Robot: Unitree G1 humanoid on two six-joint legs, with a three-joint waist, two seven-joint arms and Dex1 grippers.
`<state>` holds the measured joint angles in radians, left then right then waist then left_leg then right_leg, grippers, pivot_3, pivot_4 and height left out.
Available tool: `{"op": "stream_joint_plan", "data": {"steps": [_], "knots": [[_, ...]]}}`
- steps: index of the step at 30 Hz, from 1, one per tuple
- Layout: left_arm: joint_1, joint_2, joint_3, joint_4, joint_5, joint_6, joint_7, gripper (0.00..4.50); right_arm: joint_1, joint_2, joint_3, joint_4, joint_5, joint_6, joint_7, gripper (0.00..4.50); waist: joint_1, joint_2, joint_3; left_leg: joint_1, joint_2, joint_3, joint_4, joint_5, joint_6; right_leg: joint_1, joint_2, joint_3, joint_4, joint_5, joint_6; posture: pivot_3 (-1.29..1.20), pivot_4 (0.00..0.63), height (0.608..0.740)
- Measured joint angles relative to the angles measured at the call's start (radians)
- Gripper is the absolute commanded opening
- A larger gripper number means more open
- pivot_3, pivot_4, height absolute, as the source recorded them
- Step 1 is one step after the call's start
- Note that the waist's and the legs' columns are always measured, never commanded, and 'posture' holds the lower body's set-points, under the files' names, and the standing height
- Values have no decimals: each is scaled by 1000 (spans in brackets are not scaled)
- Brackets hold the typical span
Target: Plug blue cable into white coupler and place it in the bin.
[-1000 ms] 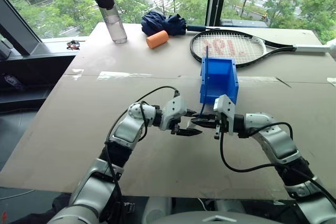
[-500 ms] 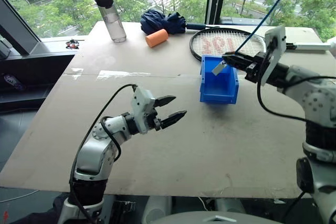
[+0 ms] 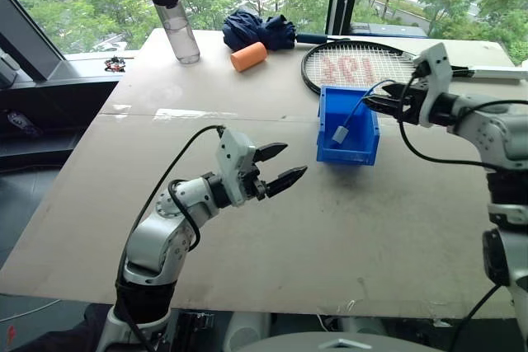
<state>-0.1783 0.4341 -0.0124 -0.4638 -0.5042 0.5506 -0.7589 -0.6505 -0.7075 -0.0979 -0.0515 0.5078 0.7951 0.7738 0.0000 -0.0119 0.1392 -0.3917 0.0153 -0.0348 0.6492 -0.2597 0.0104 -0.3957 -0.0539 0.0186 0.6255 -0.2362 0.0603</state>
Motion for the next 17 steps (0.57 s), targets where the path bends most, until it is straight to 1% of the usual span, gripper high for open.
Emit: {"op": "stream_joint_plan", "data": {"steps": [3, 4, 6, 7, 8, 9, 10, 12, 14, 16, 17], "knots": [[49, 37, 14, -28, -24, 15, -6, 3542, 193, -56, -102, -190, 38, -30, 47, 3420, 1, -1, 0, 2, 0, 0, 0, 0, 0, 2, 0, 0, 0, 0, 0, 0, 150, 740], [74, 57, 25, -37, -43, 28, -11, 3542, 311, -65, -178, -283, 51, -54, 57, 3420, 0, -1, 0, 2, 1, 1, -1, 0, 0, 1, 1, 1, 0, 0, 0, 0, 150, 740], [141, 99, 69, -56, -67, 40, -20, 3542, 493, -66, -267, -389, 56, -87, 73, 3420, 0, -1, -1, 4, 2, 1, -1, 0, 0, 3, 1, 1, 0, -1, 0, 0, 150, 740], [172, 118, 93, -61, -73, 43, -24, 3542, 561, -66, -297, -412, 52, -102, 83, 3420, -3, -1, 0, 5, 2, 2, -1, 0, 0, 3, 2, 2, 1, -1, 0, 0, 150, 740], [188, 134, 97, -71, -84, 47, -31, 3542, 666, -66, -350, -453, 32, -151, 104, 3420, -3, 0, 0, 5, 2, 3, -2, 0, 0, 3, 2, 3, 1, -1, 0, 0, 150, 740], [228, 162, 130, -102, -100, 45, -46, 3542, 803, -66, -408, -499, 4, -213, 143, 3420, 4, -1, -1, 6, 3, 2, -2, 0, 0, 3, 2, 2, 0, -2, 1, 0, 150, 740], [277, 191, 165, -112, -110, 47, -58, 3542, 913, -64, -443, -514, -21, -254, 176, 3420, 5, -2, -1, 9, 3, 3, -2, 0, 0, 6, 2, 2, 0, -4, 0, 0, 150, 740], [338, 242, 226, -116, -128, 49, -88, 3542, 1116, -32, -533, -516, -82, -373, 243, 3420, 9, -1, 0, 10, 4, 5, -2, 0, 0, 6, 2, 4, 0, -7, 2, 0, 150, 740], [395, 288, 283, -121, -142, 48, -129, 3542, 1218, 13, -617, -505, -97, -445, 278, 3420, 6, -1, 1, 12, 7, 7, -2, 0, 0, 6, 2, 6, 0, -7, 2, 0, 150, 740], [440, 323, 331, -124, -164, 47, -169, 3542, 1289, 46, -689, -486, -95, -496, 297, 3420, 5, -1, 1, 13, 8, 6, -1, 0, -1, 6, 1, 8, 0, -7, 2, 0, 150, 740], [450, 329, 344, -124, -169, 46, -180, 3542, 1306, 56, -705, -482, -93, -509, 301, 3420, 5, -1, 1, 13, 8, 6, -1, -1, -1, 5, 0, 8, 0, -7, 2, 0, 150, 740]]}}
